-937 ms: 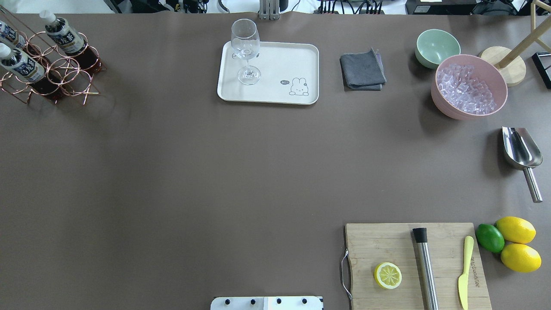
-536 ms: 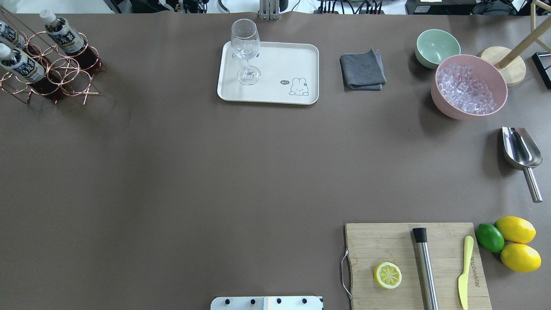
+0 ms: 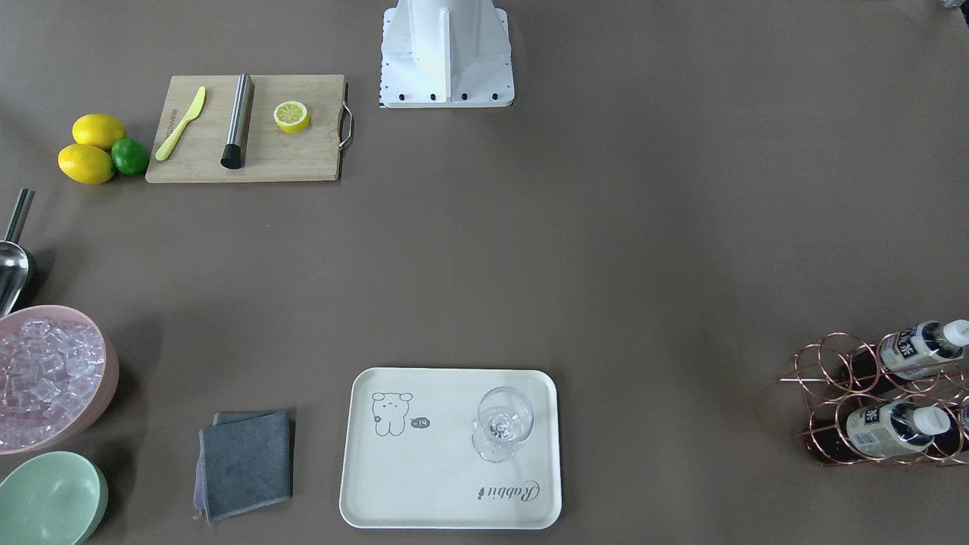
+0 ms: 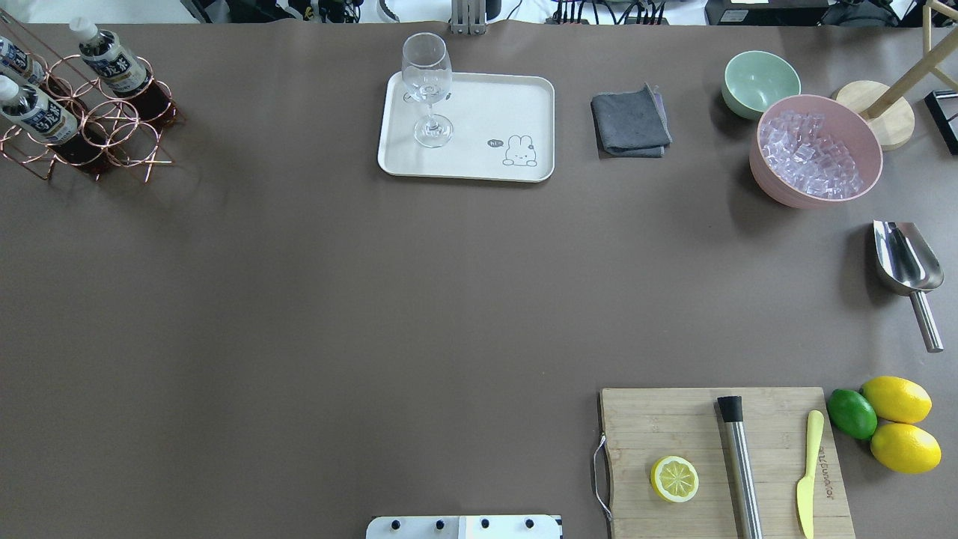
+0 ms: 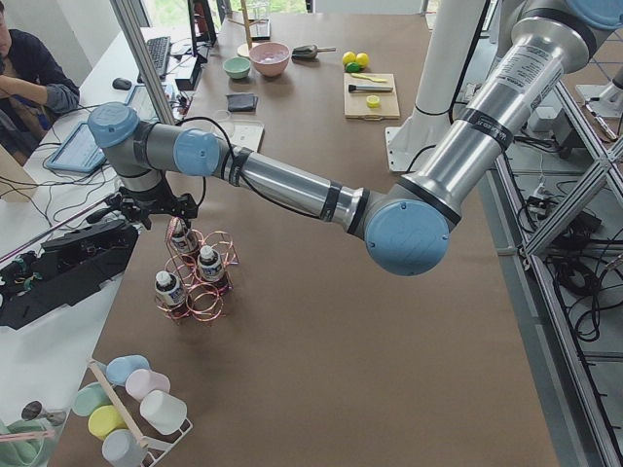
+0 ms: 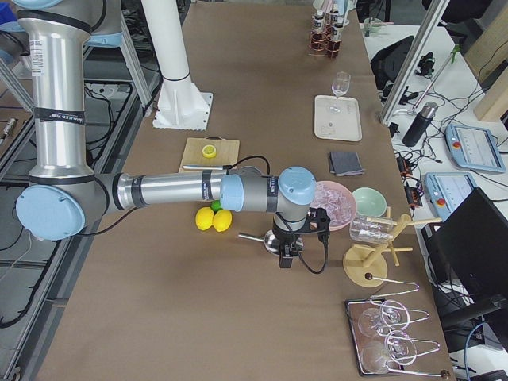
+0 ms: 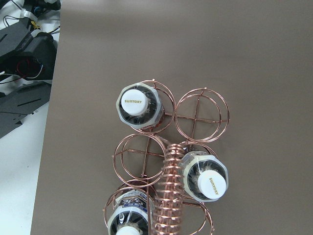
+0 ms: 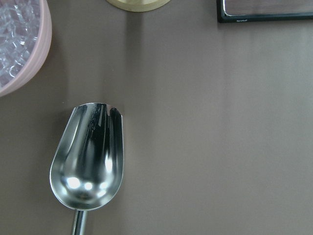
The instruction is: Take tea from basket to plate
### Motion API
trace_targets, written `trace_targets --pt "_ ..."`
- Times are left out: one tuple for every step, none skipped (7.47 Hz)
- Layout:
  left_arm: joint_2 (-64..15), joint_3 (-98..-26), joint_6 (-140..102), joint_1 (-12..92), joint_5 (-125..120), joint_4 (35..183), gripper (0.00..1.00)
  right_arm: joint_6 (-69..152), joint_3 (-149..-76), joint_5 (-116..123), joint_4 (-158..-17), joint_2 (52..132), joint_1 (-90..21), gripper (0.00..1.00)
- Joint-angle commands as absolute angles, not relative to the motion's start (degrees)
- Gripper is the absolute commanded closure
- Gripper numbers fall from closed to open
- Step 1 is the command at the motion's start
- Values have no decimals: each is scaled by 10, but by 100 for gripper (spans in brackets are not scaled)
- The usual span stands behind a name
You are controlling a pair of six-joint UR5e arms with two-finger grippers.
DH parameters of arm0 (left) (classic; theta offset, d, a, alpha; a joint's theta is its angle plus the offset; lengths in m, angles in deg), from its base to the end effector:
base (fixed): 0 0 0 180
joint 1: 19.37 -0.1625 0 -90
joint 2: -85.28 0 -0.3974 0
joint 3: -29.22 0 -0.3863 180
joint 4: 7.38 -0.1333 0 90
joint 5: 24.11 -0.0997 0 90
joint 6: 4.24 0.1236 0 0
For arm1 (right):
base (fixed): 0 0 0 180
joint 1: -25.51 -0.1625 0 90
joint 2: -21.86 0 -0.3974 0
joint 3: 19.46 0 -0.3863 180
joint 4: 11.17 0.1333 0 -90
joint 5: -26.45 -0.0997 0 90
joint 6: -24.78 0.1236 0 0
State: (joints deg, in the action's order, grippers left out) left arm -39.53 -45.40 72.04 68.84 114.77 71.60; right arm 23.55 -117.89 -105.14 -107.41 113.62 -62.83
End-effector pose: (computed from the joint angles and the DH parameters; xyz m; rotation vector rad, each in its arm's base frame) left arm -0.0183 -0.7026 0.4261 0.6783 0.6452 1.3334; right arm 0.0376 -0.4732 0.6065 0.0044 -0.7260 -0.0509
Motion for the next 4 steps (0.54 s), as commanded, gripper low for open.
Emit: trace_targets --pt "-406 -442 731 672 1149 722 6 236 -1177 -1051 -1074 1136 -628 0" --pt "-401 -441 732 673 1149 731 9 236 -1177 -1051 -1074 1136 -628 0" --pt "-401 -436 733 674 1149 732 14 236 -1177 -1051 -1074 1136 -628 0" --pt "-398 -436 735 673 1149 735 30 236 -1177 -1051 -1074 1136 -628 0"
